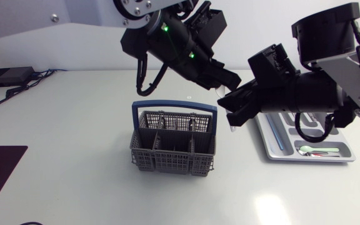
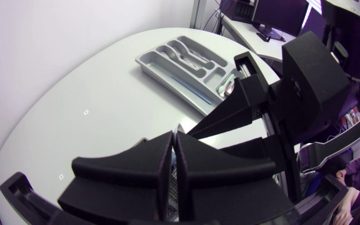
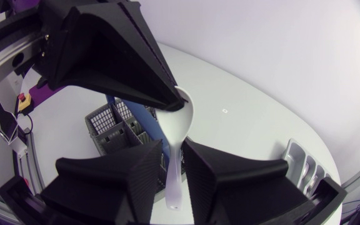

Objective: Unload the cutlery basket into the drawer organizer.

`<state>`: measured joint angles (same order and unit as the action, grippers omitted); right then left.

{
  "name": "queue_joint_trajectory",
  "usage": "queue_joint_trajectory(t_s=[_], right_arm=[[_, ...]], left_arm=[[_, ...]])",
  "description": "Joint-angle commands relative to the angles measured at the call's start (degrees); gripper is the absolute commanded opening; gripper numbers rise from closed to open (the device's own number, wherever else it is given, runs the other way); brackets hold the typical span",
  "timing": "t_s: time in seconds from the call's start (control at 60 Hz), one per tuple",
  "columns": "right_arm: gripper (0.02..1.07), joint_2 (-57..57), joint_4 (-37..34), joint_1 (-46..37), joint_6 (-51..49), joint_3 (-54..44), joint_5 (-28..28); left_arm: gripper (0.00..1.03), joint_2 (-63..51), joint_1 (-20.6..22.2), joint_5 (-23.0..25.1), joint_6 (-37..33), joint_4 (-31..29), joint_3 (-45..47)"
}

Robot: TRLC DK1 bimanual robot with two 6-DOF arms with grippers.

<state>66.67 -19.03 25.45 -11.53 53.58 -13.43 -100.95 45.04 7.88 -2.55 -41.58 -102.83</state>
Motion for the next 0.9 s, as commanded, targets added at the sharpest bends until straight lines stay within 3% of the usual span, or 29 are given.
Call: queue_joint_trajectory(t_s=[0.0, 0.067, 0.25, 0.467, 0.633, 0.883], right_arm=[[0.14, 0.74, 0.92, 0.56, 0.98, -0.23, 0.34], [0.08, 0.83, 1.18, 0.56, 0.98, -0.50, 0.42], [0.08, 0.65, 1.27, 0.65, 0.72, -1.11, 0.34], [0.08, -0.67, 1.10, 0.83, 0.19, -2.69, 0.25], [0.08, -1.55, 0.75, 1.00, 0.19, -3.57, 0.25], [0.08, -3.57, -0.05, -0.76, -2.27, -6.03, -1.33]], left_arm=[[0.03, -0.74, -0.48, 0.73, 1.32, -0.60, -1.85], [0.03, -0.74, -0.48, 0.73, 1.32, -0.60, -1.85], [0.05, -0.48, -0.48, 0.73, 1.23, -0.34, -2.03], [0.59, 0.40, -1.35, 0.73, 1.14, 2.03, -2.38], [0.81, 1.54, -1.09, 0.73, 0.70, 2.21, -2.12], [0.91, 4.71, -3.64, 0.65, 0.61, 3.53, -1.94]])
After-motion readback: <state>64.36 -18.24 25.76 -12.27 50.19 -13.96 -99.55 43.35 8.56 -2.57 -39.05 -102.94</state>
